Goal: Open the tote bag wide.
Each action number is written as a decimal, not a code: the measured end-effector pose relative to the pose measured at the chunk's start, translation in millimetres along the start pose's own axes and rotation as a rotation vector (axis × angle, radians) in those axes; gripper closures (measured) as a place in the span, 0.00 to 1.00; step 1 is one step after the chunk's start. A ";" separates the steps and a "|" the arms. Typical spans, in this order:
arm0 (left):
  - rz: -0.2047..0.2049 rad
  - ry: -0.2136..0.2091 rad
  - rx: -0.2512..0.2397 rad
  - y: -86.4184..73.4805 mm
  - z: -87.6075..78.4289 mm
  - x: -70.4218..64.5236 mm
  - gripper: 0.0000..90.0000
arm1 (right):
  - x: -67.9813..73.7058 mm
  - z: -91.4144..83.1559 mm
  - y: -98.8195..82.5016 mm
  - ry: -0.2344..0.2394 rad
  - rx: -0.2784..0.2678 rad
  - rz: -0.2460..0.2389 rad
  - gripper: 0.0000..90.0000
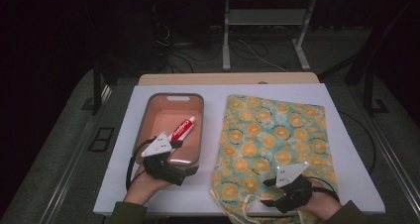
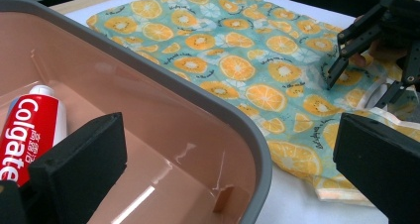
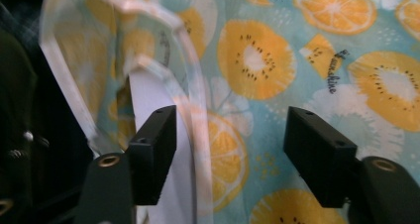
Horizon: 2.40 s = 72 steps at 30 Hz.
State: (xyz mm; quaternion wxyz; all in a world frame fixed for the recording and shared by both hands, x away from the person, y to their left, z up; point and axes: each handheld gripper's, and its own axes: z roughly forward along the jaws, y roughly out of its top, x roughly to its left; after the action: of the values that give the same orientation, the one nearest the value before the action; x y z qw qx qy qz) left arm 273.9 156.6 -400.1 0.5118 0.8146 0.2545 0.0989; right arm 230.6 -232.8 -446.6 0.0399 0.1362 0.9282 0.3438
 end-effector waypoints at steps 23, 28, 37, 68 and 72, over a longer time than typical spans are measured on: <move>-0.003 0.002 0.005 0.3 1.4 0.4 0.00 | -13.0 -1.1 9.5 -0.010 -0.053 0.042 1.00; -0.003 0.002 0.005 0.5 1.5 0.4 0.00 | -29.3 2.1 19.3 -0.060 -0.065 0.077 1.00; -0.005 0.001 0.003 0.5 1.2 0.6 0.00 | -60.7 12.7 41.7 -0.159 -0.086 0.152 1.00; -0.004 0.002 0.006 0.4 1.2 0.9 0.00 | 3.2 0.9 64.1 0.086 -0.147 0.055 0.50; -0.005 0.004 0.007 0.4 1.7 0.8 0.00 | 13.8 8.5 62.0 0.128 -0.110 0.038 0.49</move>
State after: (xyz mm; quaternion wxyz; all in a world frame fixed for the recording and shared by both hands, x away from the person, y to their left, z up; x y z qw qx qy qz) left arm 275.4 155.6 -400.6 0.5087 0.8156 0.2578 0.0982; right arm 232.8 -178.6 -412.6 -0.0186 0.1290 0.9059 0.4030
